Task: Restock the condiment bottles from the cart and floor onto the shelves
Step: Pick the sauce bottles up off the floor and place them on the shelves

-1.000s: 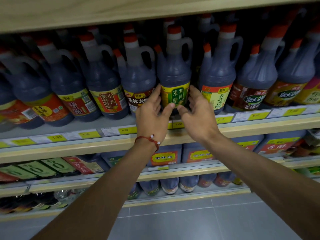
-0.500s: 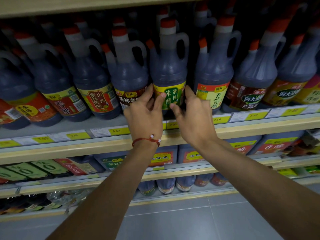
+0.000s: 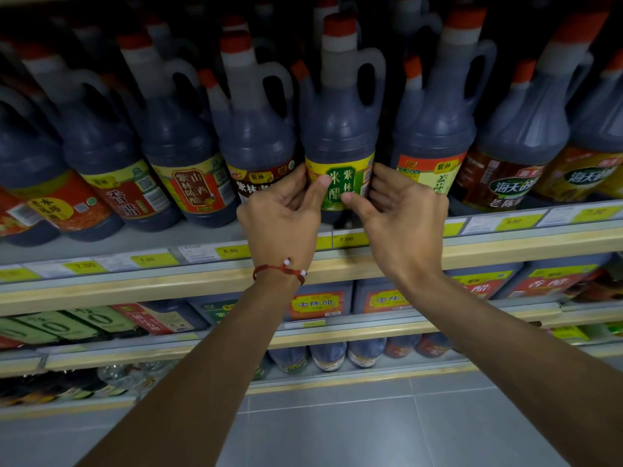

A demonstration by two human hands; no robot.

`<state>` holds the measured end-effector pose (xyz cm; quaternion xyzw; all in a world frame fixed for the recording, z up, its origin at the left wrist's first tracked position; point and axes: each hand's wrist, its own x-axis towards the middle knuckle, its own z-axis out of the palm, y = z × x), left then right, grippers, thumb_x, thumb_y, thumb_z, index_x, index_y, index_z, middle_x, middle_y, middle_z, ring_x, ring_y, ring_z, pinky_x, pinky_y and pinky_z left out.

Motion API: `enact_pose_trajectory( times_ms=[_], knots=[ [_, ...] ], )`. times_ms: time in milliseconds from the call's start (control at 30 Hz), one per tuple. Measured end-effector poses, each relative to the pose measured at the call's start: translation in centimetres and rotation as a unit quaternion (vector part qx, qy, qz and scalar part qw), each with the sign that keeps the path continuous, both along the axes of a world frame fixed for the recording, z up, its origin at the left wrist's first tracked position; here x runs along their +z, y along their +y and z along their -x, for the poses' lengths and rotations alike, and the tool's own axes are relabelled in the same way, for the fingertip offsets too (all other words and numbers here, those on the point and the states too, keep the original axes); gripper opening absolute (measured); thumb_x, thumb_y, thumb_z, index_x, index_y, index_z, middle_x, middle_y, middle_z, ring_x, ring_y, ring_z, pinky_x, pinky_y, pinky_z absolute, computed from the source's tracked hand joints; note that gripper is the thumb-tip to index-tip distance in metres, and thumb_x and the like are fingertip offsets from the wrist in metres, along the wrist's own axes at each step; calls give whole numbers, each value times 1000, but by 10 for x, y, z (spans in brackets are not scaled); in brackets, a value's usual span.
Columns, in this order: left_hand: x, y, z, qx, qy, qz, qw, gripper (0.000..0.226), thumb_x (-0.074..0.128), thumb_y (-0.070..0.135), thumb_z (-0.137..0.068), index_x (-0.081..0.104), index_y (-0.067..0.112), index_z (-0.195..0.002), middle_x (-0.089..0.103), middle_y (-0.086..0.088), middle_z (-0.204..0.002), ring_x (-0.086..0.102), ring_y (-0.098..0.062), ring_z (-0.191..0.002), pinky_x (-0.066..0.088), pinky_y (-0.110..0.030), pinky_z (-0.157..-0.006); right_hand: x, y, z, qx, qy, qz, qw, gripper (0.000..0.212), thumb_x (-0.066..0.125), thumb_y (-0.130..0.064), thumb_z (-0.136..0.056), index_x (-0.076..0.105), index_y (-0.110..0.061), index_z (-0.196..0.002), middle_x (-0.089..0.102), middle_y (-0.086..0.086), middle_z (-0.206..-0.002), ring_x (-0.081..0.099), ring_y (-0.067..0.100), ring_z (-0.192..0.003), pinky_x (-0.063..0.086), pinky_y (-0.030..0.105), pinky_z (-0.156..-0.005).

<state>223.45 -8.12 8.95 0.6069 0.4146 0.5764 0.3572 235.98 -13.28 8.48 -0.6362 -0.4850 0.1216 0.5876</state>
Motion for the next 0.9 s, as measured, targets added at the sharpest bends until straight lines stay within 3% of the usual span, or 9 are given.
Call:
enact_pose_trajectory(
  times_ms=[100, 200, 367, 567, 733, 833, 900],
  knots=[
    [0, -1, -1, 8, -6, -1, 1000, 32, 80, 13, -88, 74, 4, -119, 75, 5, -106, 72, 2, -98, 58, -22, -89, 2, -1, 1, -7, 6, -2, 1000, 43, 84, -17, -88, 72, -13, -129, 75, -13, -113, 73, -1, -105, 60, 29, -97],
    [-2, 0, -1, 5, -13, 5, 1000, 33, 80, 13, -88, 74, 3, -119, 76, 3, -108, 72, 1, -99, 58, -24, -91, 3, -2, 3, -12, 11, -3, 1000, 48, 86, -18, -86, 71, -14, -131, 70, -23, -109, 72, -5, -103, 59, 25, -96],
    [1, -2, 0, 8, -7, 5, 1000, 33, 80, 14, -89, 74, 4, -120, 76, 4, -108, 71, 3, -100, 57, -21, -92, 2, 1, 4, -29, -7, -7, 1000, 48, 85, -19, -87, 71, -14, -132, 73, -14, -114, 72, -2, -106, 60, 30, -97],
    [-4, 1, 0, 9, 19, -10, 1000, 35, 78, 27, -90, 75, 12, -122, 74, 14, -103, 71, 4, -100, 57, -27, -95, -3, 1, 6, -46, -43, -8, 998, 47, 83, -20, -89, 70, -12, -133, 67, -21, -110, 70, -6, -103, 59, 25, -95],
    [-10, 5, 5, -16, 59, -3, 998, 40, 73, 26, -92, 70, 13, -130, 74, 5, -116, 70, -1, -107, 57, -35, -99, -1, -1, 13, -74, -57, 19, 995, 46, 82, -23, -90, 69, -13, -133, 78, 1, -115, 74, 11, -106, 61, 37, -97],
    [-7, 3, 10, -78, 87, 25, 993, 48, 71, 6, -93, 61, 10, -140, 65, 11, -122, 67, -3, -114, 54, -33, -104, 2, -4, 15, -74, -93, 70, 990, 48, 79, -24, -91, 65, -16, -136, 78, 4, -115, 74, 20, -106, 61, 41, -95],
    [1, -2, 16, -99, 110, 40, 988, 50, 68, 0, -94, 57, 8, -143, 63, 6, -127, 64, -10, -120, 51, -28, -106, 8, -9, 21, -91, -153, 118, 977, 45, 74, -22, -93, 62, -17, -136, 77, 5, -113, 73, 28, -103, 60, 43, -90]
  ],
)
